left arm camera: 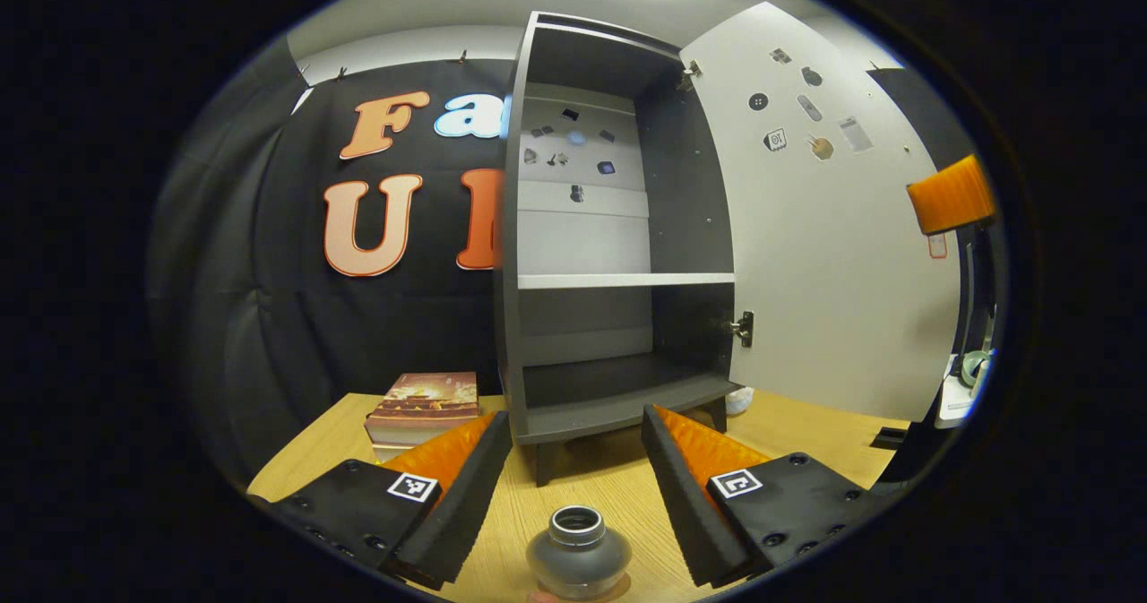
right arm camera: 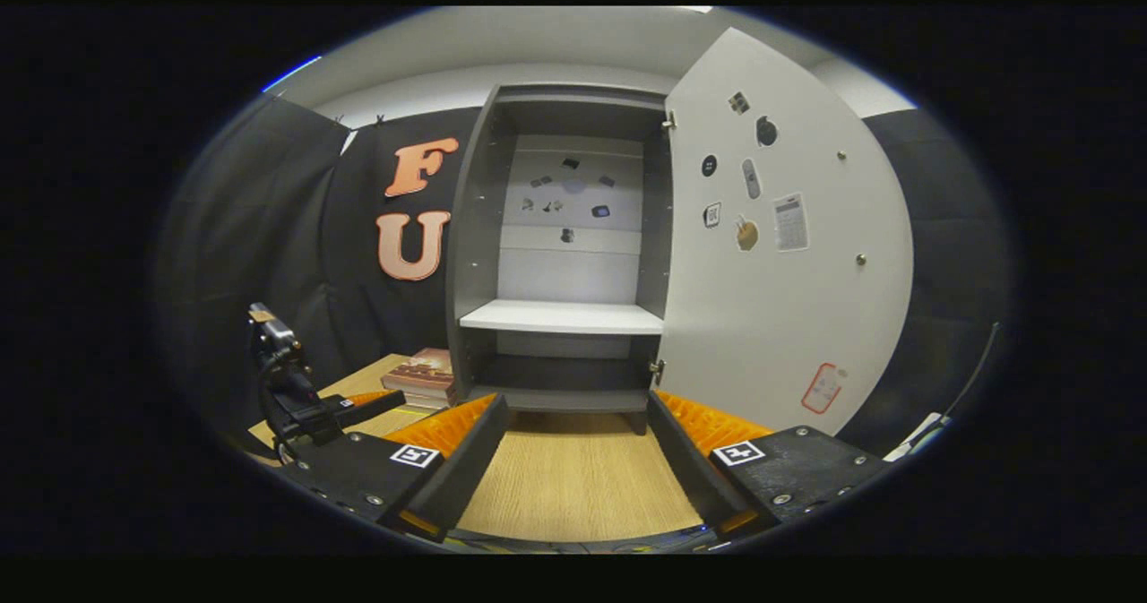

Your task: Open the cabinet door with the right hand, grasp the bottle in the cabinet with the left hand and place it on the coaster, then close the cabinet door with the right hand.

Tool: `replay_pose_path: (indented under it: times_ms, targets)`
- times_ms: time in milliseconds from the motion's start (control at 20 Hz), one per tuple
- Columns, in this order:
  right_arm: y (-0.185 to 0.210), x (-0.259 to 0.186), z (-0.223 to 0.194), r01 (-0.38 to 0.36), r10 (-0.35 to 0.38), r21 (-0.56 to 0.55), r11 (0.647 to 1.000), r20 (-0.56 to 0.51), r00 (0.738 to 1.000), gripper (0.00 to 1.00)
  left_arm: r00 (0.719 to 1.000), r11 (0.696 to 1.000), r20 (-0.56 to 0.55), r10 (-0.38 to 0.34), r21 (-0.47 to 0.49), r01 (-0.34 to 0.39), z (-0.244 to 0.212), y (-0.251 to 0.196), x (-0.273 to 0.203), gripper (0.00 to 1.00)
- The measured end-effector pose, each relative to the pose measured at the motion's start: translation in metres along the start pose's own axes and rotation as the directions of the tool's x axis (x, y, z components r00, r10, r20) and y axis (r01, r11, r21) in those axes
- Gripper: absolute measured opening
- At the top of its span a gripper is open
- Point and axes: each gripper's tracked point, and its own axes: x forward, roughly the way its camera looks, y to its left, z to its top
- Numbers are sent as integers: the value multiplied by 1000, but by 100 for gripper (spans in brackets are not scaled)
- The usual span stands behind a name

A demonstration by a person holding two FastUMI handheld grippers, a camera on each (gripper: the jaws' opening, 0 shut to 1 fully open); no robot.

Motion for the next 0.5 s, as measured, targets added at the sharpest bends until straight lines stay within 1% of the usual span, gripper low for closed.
replay_pose_path:
  times_ms: [50,100,250,300,350,500]
  targets:
    - [-7,-4,6,6,-6,0,1000,12,1000,97,1000,1000,-1,7,1,-7,9,-2,-2,95]
    - [-14,-6,13,12,-12,-3,1000,26,1000,95,1000,1000,-2,12,-2,-12,20,-4,-4,95]
    - [-35,-12,28,40,-41,9,999,62,997,95,1000,1000,-9,1,-30,-1,49,-18,-9,95]
    - [-40,-13,33,44,-46,21,999,72,996,95,1000,999,-10,2,-35,-3,59,-21,-11,95]
    - [-44,-15,38,44,-47,32,999,83,995,97,1000,999,-9,3,-38,-3,68,-23,-13,95]
    - [-59,-20,50,48,-53,42,998,107,993,97,1000,999,2,18,-38,-17,95,-26,-19,95]
